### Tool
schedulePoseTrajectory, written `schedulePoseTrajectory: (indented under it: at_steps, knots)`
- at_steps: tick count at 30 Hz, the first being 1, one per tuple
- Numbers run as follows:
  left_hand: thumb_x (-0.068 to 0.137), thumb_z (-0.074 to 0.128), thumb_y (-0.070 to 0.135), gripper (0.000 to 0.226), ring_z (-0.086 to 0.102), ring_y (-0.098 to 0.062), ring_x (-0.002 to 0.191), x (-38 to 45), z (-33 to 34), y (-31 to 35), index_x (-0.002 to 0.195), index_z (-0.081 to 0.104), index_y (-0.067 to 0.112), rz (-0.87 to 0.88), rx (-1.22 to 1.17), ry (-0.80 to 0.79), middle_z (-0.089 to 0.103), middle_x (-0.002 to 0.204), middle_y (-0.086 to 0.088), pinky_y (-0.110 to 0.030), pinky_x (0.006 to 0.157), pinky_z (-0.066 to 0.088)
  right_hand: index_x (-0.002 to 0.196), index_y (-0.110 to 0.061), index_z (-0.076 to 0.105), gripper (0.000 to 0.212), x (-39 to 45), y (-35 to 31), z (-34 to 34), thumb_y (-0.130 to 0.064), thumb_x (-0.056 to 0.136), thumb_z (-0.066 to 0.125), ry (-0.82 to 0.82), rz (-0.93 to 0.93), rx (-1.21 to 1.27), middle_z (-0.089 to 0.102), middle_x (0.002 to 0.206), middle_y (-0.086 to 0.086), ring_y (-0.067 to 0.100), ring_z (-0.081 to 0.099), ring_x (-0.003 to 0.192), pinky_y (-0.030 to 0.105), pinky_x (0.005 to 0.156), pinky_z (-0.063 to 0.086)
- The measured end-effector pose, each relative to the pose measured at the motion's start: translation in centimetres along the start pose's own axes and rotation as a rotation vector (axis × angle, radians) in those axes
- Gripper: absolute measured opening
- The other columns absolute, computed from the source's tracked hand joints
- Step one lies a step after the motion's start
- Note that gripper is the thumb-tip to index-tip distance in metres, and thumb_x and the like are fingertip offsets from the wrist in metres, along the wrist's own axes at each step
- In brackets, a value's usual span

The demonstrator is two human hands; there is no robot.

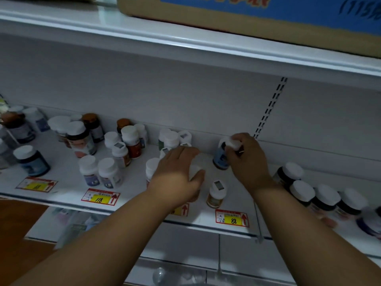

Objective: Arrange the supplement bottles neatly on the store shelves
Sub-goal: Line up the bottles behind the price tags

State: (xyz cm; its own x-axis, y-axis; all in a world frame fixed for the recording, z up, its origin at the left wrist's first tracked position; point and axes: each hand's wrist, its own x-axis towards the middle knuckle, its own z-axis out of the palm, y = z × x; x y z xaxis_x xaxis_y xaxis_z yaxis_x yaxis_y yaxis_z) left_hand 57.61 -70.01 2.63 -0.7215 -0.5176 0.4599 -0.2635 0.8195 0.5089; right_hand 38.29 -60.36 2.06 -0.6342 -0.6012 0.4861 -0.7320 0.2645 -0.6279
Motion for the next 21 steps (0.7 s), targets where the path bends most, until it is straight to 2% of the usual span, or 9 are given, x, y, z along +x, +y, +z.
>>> schedulePoseTrajectory:
  at_steps: [3,7,11,14,16,18,21]
  knots:
    - [0.083,0.066,0.039,0.052,0.055,-0.027,0.107,-0.8,-2.2,-2.2,0.125,0.057,0.011,0.002,-0.041,0.047,0.060,0.116,-0.007,-0.036,0.089,0.046,0.099,-0.031,0.057,0.013,0.0,-6.4,1.1,-0.031,0.087,0.063,-0.065,-0.031,0.152,0.063,0.100,-0.010,0.004,0.060,0.088,0.011,0.069,0.047]
    - [0.085,0.061,0.054,0.061,0.052,-0.019,0.111,-2.7,-7.4,-7.6,0.131,0.050,0.016,-0.037,-0.026,0.005,0.057,0.122,-0.003,-0.032,0.089,0.045,0.092,-0.038,0.056,0.011,-1.9,-14.3,6.3,-0.044,0.083,0.058,-0.130,0.002,0.223,0.062,0.092,-0.020,-0.003,0.059,0.082,0.017,0.065,0.049]
    - [0.082,0.050,0.064,0.067,0.050,-0.016,0.110,-6.5,-14.1,-15.1,0.132,0.047,0.019,-0.018,0.059,0.006,0.055,0.122,-0.001,-0.033,0.086,0.047,0.090,-0.035,0.059,0.011,-4.7,-21.7,13.6,-0.044,0.084,0.061,-0.153,0.023,0.381,0.064,0.084,-0.016,0.000,0.062,0.075,0.021,0.061,0.054]
    - [0.083,0.050,0.064,0.068,0.049,-0.017,0.113,-8.7,-18.1,-20.0,0.135,0.044,0.020,-0.062,0.115,-0.034,0.053,0.124,-0.001,-0.033,0.089,0.045,0.095,-0.037,0.057,0.018,-5.6,-26.0,18.3,-0.050,0.081,0.059,-0.199,-0.022,0.350,0.064,0.087,-0.015,0.000,0.063,0.076,0.021,0.061,0.054]
    - [0.086,0.047,0.063,0.066,0.048,-0.018,0.114,-9.9,-20.4,-22.8,0.137,0.042,0.022,-0.082,0.146,-0.062,0.051,0.127,-0.001,-0.033,0.090,0.045,0.095,-0.037,0.056,0.018,-6.0,-28.3,21.0,-0.047,0.082,0.063,-0.233,-0.032,0.299,0.064,0.091,-0.015,0.000,0.062,0.080,0.020,0.064,0.054]
    - [0.088,0.049,0.058,0.059,0.050,-0.022,0.110,-10.7,-22.0,-25.3,0.134,0.046,0.022,-0.070,0.179,-0.048,0.054,0.122,-0.004,-0.034,0.086,0.043,0.095,-0.034,0.057,0.018,-6.0,-29.7,23.5,-0.041,0.082,0.068,-0.249,-0.018,0.249,0.063,0.095,-0.009,0.006,0.061,0.084,0.027,0.068,0.054]
    - [0.087,0.061,0.041,0.047,0.052,-0.030,0.101,-10.5,-23.1,-28.4,0.124,0.054,0.014,-0.070,0.254,-0.021,0.055,0.113,-0.008,-0.039,0.083,0.044,0.101,-0.024,0.059,0.026,-5.6,-30.5,27.0,-0.037,0.082,0.071,-0.255,-0.028,0.124,0.063,0.100,0.000,0.016,0.061,0.087,0.033,0.073,0.052]
